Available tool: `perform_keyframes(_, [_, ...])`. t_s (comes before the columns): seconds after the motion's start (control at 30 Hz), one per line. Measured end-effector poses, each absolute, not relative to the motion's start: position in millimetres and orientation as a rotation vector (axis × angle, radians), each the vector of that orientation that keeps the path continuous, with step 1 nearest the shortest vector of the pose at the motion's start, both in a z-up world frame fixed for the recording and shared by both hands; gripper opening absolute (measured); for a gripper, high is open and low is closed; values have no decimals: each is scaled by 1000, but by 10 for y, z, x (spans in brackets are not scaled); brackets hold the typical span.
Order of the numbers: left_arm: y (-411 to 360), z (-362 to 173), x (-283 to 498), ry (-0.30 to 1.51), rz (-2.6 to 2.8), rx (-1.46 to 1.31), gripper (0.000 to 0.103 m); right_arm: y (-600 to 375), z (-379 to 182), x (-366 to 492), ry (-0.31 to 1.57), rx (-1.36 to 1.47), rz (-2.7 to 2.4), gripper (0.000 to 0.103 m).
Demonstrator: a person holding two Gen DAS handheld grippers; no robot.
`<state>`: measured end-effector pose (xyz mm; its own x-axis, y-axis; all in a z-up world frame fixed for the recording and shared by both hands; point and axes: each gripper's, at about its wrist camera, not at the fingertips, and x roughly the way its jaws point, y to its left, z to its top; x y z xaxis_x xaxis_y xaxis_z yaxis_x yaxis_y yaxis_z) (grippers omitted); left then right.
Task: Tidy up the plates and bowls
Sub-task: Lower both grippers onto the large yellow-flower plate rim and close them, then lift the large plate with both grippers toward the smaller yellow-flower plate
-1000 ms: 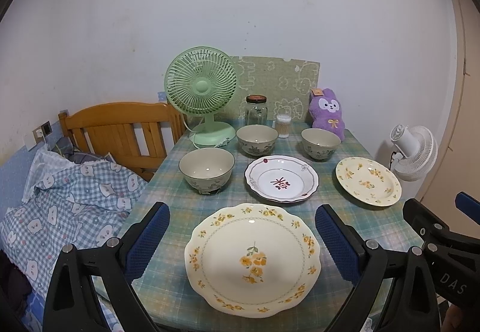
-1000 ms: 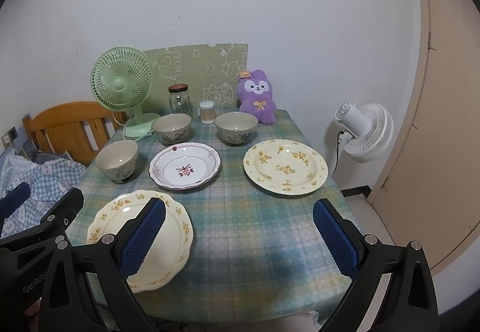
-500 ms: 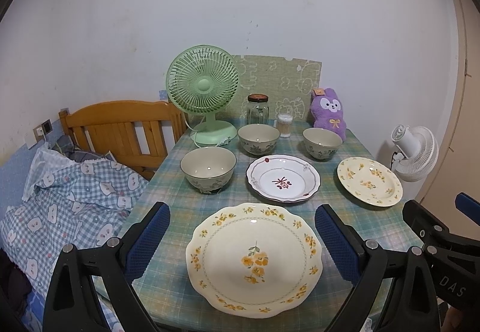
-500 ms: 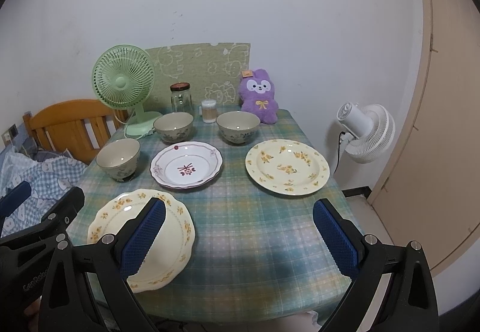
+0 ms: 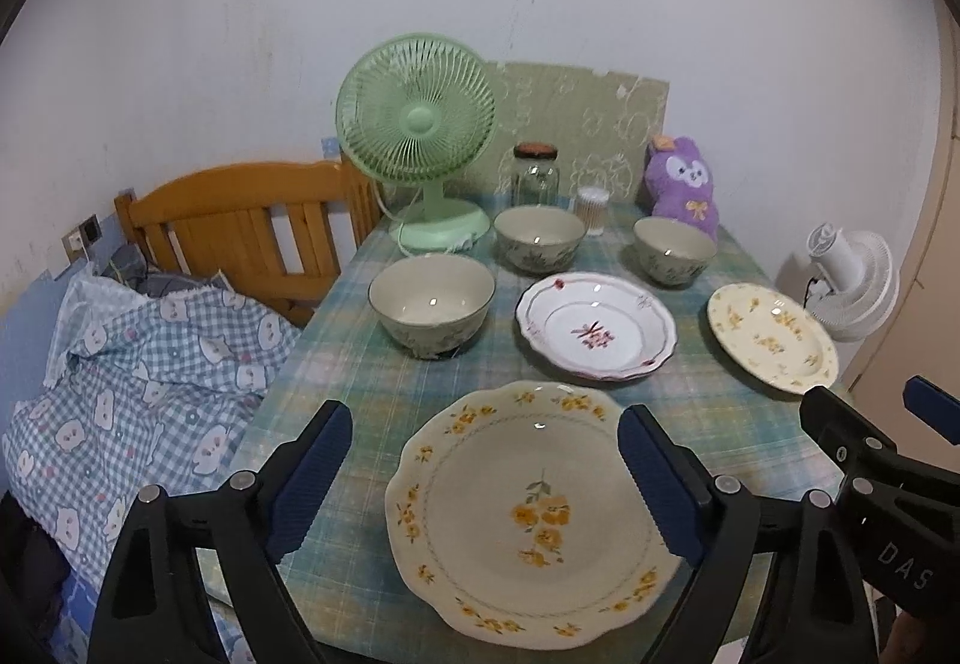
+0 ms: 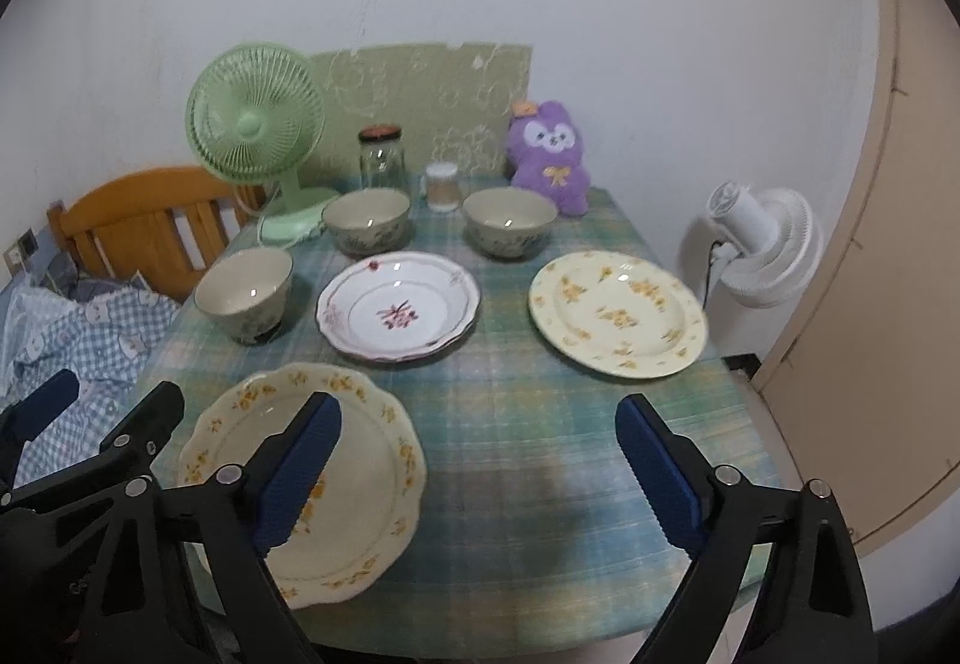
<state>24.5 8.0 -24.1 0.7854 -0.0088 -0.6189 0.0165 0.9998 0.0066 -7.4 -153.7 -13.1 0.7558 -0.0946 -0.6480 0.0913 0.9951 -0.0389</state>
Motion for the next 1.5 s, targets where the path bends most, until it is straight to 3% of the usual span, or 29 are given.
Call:
perform_keyframes(0.63, [340,-1064,955,953,-22,36,81,-1170,-1001,721,980,-4,-134,88])
perform_keyframes(0.97, [368,-1450,1186,1074,-50,34,78,-1080,-1409,957,1122,-6,-161,79])
perform_keyframes(1.3, [400,-1538,1275,1141,-110,16,74,-1021,-1515,1064,1187,30,-138,66])
perform_keyframes(1.5, [394,-1535,1337,1174,-141,18,73,-1026,-1525,1062,1215,61,-175,66])
